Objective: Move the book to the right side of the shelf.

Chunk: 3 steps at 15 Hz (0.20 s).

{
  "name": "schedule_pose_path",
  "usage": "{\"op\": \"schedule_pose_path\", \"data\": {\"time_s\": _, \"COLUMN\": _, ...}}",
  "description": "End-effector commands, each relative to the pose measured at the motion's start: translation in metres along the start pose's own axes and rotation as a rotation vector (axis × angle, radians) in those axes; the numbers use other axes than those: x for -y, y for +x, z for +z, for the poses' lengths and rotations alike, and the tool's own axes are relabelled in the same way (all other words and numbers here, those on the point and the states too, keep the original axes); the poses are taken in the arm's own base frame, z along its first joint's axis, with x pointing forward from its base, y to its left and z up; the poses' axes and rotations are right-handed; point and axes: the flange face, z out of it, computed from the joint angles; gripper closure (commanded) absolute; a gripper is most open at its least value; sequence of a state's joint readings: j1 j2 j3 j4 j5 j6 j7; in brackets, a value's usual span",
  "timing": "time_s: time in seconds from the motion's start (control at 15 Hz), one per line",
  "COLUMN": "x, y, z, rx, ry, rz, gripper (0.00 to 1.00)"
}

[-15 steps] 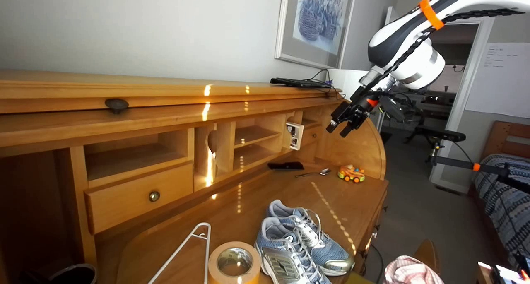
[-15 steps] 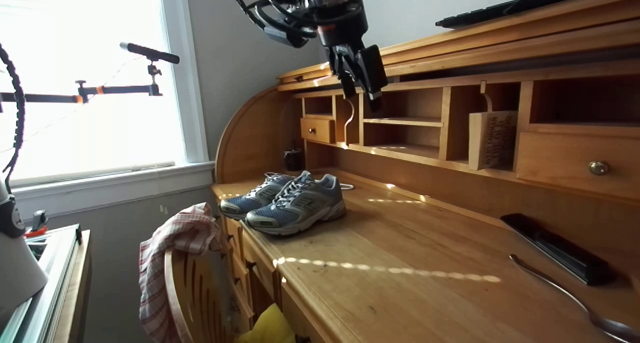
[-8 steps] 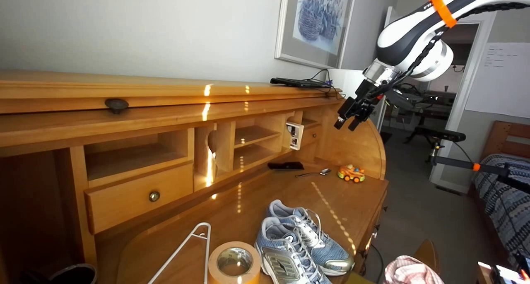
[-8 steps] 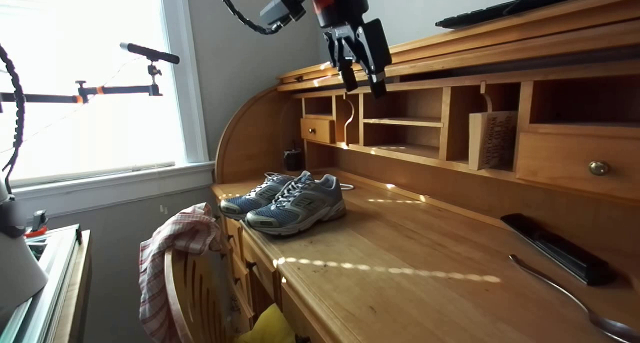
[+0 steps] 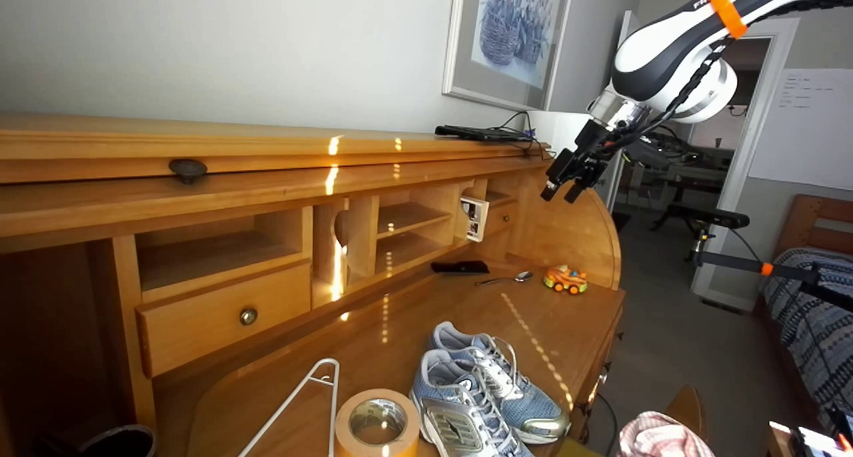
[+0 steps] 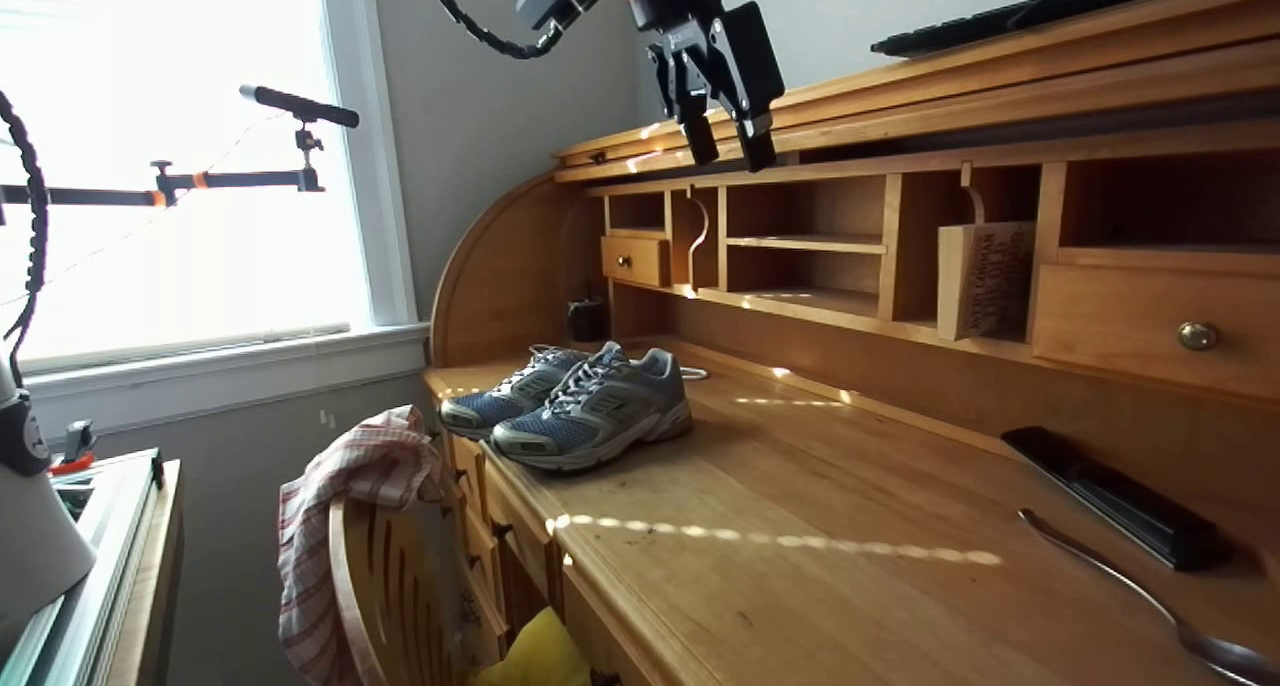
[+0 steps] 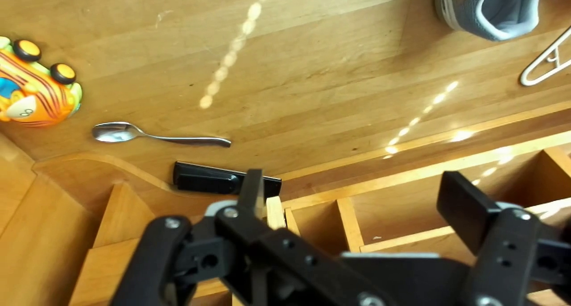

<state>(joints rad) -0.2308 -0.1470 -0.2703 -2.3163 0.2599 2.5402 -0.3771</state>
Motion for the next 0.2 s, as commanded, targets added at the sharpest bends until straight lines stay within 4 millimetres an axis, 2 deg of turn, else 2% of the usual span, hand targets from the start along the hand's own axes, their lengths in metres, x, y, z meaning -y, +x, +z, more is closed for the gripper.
{"op": "schedule_pose_path", "data": {"time_s": 0.0, "x": 0.0004, "y": 0.0001, "z": -0.0005, "rx": 0.001, "ry": -0.001, "rz": 0.001, "gripper": 0.0}}
{"op": "schedule_pose_path", "data": {"time_s": 0.13, "x": 0.0005, "y": 0.0, "z": -0.0006, "rx": 0.002, "ry": 0.0, "rz": 0.001, "gripper": 0.0}}
